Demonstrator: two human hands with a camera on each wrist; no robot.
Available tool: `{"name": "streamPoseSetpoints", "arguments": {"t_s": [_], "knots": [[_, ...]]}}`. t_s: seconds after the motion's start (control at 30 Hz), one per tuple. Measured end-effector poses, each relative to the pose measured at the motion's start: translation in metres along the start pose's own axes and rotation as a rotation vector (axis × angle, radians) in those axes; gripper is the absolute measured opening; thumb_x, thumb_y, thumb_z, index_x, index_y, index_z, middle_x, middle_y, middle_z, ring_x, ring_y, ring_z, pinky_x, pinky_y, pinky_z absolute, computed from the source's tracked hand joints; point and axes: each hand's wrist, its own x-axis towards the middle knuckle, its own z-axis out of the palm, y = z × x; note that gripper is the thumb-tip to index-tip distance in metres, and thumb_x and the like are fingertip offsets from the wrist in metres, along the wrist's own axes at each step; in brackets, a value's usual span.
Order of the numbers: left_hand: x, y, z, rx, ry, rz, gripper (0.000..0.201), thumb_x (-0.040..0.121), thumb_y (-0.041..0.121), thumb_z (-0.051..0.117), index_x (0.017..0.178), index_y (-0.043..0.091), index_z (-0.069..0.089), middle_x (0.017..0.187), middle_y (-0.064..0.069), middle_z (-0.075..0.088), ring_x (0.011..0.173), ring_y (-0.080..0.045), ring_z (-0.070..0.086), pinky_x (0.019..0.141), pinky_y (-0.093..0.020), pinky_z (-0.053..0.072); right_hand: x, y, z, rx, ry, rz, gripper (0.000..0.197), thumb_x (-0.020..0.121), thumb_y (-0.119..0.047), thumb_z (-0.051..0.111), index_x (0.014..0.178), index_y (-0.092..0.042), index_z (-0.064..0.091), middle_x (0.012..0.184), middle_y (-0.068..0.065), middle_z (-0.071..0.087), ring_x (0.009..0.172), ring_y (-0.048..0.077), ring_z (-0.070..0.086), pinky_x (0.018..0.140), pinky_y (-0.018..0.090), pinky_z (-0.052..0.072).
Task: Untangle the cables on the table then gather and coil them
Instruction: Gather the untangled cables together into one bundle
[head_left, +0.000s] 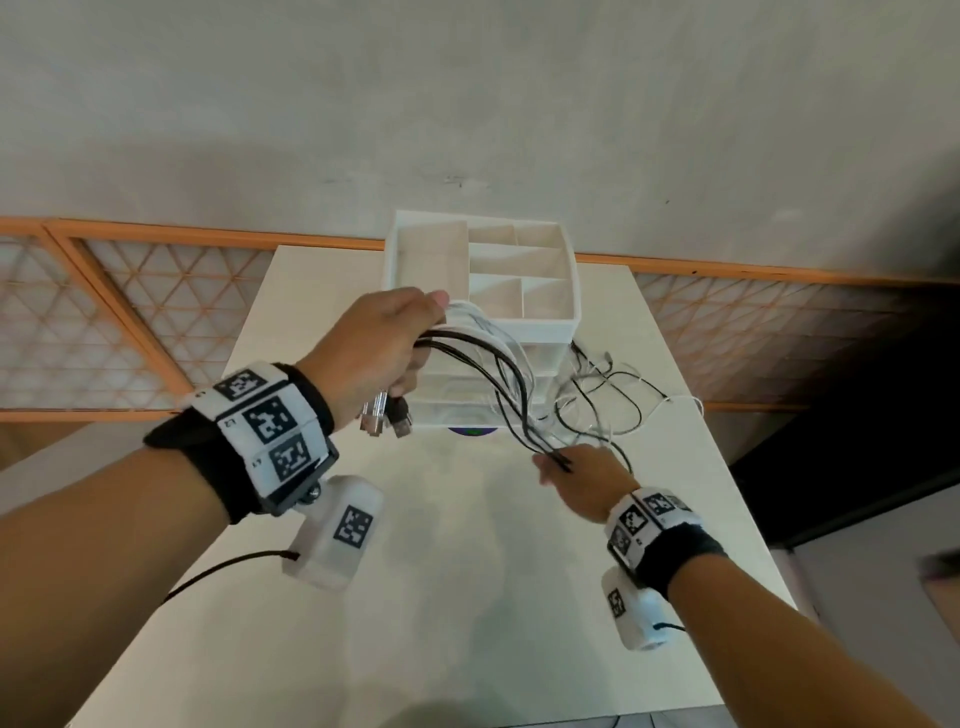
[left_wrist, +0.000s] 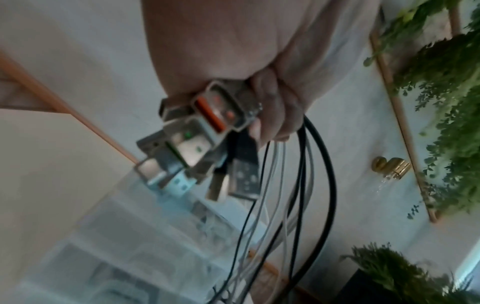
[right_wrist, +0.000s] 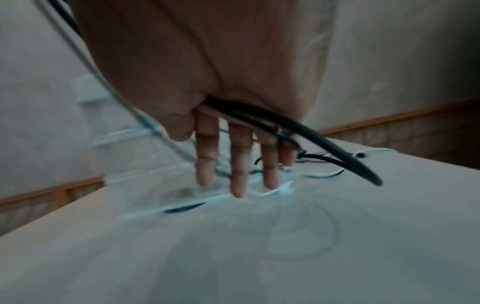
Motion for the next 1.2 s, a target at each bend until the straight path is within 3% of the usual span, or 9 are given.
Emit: {"name": "streamPoseSetpoints", "arguments": {"t_s": [0.2,0.3,0.43,0.53,0.7,0.83,0.93,1.03,1.2], "knots": [[0.007,-0.039,-0.015,0.476,0.030,-0.144,0.031,0.101,0.029,0.046,0.077,0.010,0.053,0.058,-0.002,0.047,0.046,-0.017,0.033,0.048,-0.029,0.029,0.020,0.020,-0.092,0.189,0.477,0.058,0.032,0.100,-0.048,0.041,0.126,-0.040,0.058,0.129,0.007,0.063,0.113,0.032,0.062,0.100,0.047,0.049],[0.013,-0.046,-0.019,0.411,0.191,-0.185,0.030,0.100,0.028,0.044,0.079,0.007,0.053,0.064,-0.009,0.049,0.048,-0.021,0.037,0.051,-0.030,0.034,0.015,0.015,-0.120,0.212,0.586,0.015,0.033,0.099,-0.053,0.045,0.116,-0.032,0.064,0.114,0.004,0.067,0.102,0.030,0.065,0.087,0.042,0.055],[0.017,-0.015,-0.021,-0.144,0.336,-0.063,0.025,0.102,0.024,0.047,0.079,0.015,0.051,0.044,0.004,0.037,0.036,-0.012,0.027,0.039,-0.024,0.025,0.017,0.040,-0.075,-0.153,0.288,0.330,0.038,0.100,-0.048,0.044,0.092,-0.018,0.066,0.094,0.009,0.069,0.089,0.031,0.064,0.073,0.031,0.048],[0.017,-0.007,-0.015,-0.124,0.213,-0.009,0.020,0.101,0.023,0.047,0.084,0.018,0.055,0.040,0.007,0.036,0.037,-0.013,0.026,0.041,-0.024,0.025,0.024,0.045,-0.054,0.074,0.188,0.455,0.040,0.098,-0.041,0.045,0.096,-0.009,0.069,0.095,0.013,0.072,0.082,0.029,0.065,0.077,0.039,0.056],[0.022,-0.029,-0.007,0.264,0.078,-0.131,0.020,0.101,0.025,0.046,0.091,0.013,0.059,0.052,0.000,0.043,0.043,-0.016,0.031,0.043,-0.025,0.028,0.013,-0.004,-0.127,0.718,0.651,0.207,0.028,0.098,-0.013,0.046,0.115,-0.016,0.068,0.101,-0.003,0.072,0.089,0.015,0.067,0.080,0.032,0.055],[0.028,-0.037,-0.016,0.359,0.195,-0.183,0.024,0.098,0.019,0.043,0.088,0.002,0.056,0.064,-0.011,0.048,0.049,-0.021,0.036,0.050,-0.028,0.032,-0.001,-0.020,-0.172,0.540,0.973,0.048,0.025,0.102,-0.024,0.044,0.119,-0.016,0.061,0.110,-0.003,0.061,0.098,0.015,0.055,0.083,0.022,0.040],[0.029,-0.030,-0.020,0.250,0.285,-0.130,0.021,0.098,0.022,0.042,0.082,0.010,0.050,0.062,-0.006,0.046,0.047,-0.018,0.034,0.046,-0.026,0.032,0.006,-0.005,-0.147,0.409,1.028,-0.013,0.032,0.095,-0.025,0.052,0.118,-0.005,0.059,0.125,0.011,0.057,0.109,0.031,0.059,0.091,0.037,0.048],[0.026,-0.019,-0.021,0.075,0.325,-0.039,0.018,0.101,0.024,0.043,0.086,0.014,0.048,0.061,-0.002,0.044,0.040,-0.010,0.037,0.040,-0.024,0.029,0.006,0.014,-0.089,0.180,0.778,0.173,0.050,0.091,-0.026,0.065,0.132,-0.001,0.048,0.140,0.016,0.040,0.115,0.043,0.055,0.101,0.052,0.044],[0.016,-0.010,-0.020,-0.051,0.214,0.031,0.015,0.103,0.022,0.045,0.091,0.012,0.049,0.059,-0.005,0.043,0.037,-0.009,0.038,0.041,-0.024,0.022,-0.005,0.025,-0.022,-0.148,-0.154,0.235,0.100,0.079,-0.055,0.073,0.156,-0.019,0.022,0.162,0.005,0.028,0.147,0.024,0.033,0.118,0.045,0.030]]}}
